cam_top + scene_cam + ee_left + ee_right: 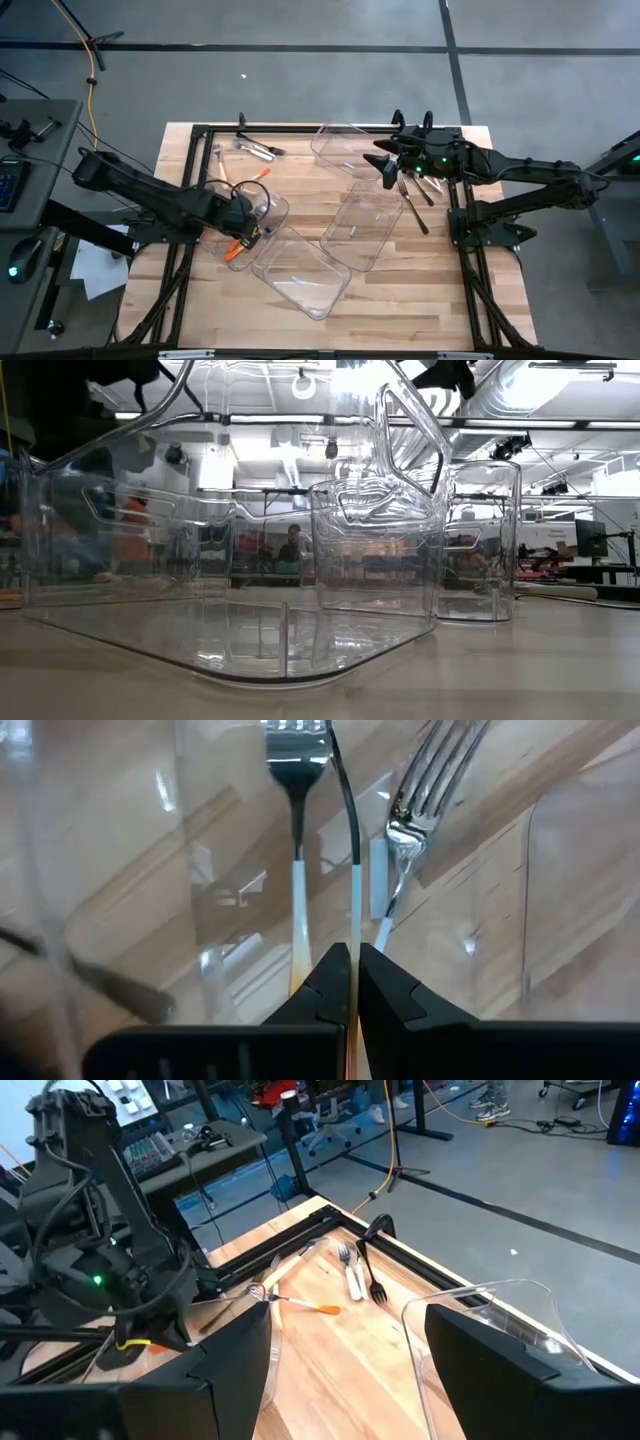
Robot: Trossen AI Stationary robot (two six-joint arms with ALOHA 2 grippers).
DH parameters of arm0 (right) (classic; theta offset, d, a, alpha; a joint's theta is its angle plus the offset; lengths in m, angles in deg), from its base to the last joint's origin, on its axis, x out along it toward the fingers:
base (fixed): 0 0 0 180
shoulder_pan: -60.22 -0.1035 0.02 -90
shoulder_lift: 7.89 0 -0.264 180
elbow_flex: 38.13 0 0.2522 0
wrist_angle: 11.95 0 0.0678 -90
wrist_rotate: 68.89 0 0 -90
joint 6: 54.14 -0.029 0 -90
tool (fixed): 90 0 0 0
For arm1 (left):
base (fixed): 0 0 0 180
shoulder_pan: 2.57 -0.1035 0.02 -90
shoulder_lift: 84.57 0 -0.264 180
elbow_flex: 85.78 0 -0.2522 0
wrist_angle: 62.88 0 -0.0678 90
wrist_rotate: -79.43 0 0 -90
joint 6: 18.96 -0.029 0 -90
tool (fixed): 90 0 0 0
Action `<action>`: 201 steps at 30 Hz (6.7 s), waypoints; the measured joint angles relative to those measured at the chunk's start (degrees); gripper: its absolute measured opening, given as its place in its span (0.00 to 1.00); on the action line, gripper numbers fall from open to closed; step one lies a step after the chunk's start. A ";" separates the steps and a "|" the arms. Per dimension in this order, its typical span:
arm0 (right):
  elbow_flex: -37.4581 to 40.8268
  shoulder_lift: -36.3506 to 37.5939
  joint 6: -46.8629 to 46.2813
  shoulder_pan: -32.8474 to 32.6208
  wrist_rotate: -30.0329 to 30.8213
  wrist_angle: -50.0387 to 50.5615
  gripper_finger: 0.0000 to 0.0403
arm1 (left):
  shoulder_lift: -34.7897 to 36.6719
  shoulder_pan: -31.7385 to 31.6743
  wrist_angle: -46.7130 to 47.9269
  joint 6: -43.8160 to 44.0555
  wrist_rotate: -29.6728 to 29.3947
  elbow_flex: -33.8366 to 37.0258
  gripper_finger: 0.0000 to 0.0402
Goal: Sort silverware by color (type)
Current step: Put the orange fork into the middle left transparent bin
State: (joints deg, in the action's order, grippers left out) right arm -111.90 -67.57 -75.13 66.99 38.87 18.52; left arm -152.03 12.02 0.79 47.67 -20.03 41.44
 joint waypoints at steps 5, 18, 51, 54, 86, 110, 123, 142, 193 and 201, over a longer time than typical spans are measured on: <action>0.00 0.00 0.01 0.00 -0.01 0.30 0.62 | -4.17 -0.82 -1.08 -2.18 1.92 0.02 0.00; 0.02 0.00 0.02 0.00 -0.03 0.78 0.62 | -9.22 -4.06 -4.46 -5.72 2.95 0.02 0.01; 0.02 0.00 0.47 0.00 -0.14 1.50 0.62 | 14.76 -18.32 6.20 -10.23 10.39 -10.16 0.43; 0.02 0.00 0.47 0.00 -0.12 1.50 0.62 | 19.16 -20.56 3.73 -15.63 5.43 -14.68 0.43; 0.02 0.00 4.56 0.00 -1.73 -1.86 0.62 | 20.35 -22.45 -59.80 -54.33 2.84 -7.61 0.43; 0.02 0.00 6.07 0.00 -1.65 -1.93 0.62 | 13.00 -35.94 -28.73 -40.16 -10.99 -21.53 0.43; 0.02 0.00 5.50 0.00 -1.49 -1.90 0.62 | -11.90 -53.48 11.85 -41.45 5.97 -29.34 0.43; 0.02 0.00 2.99 0.00 -1.67 -1.07 0.62 | -31.99 -54.38 8.31 -39.52 11.02 -24.26 0.43; 0.02 0.00 0.16 0.00 -1.67 -0.92 0.62 | -33.96 -58.95 -0.72 -60.90 8.03 -24.30 0.43; 0.02 0.00 0.01 0.00 -1.65 -0.97 0.62 | -33.96 -61.53 -0.69 -63.74 10.89 -24.30 0.43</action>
State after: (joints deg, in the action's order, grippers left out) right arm -111.88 -67.57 -75.12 66.99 37.23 17.55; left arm -185.99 -49.50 0.10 -16.08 -9.14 17.13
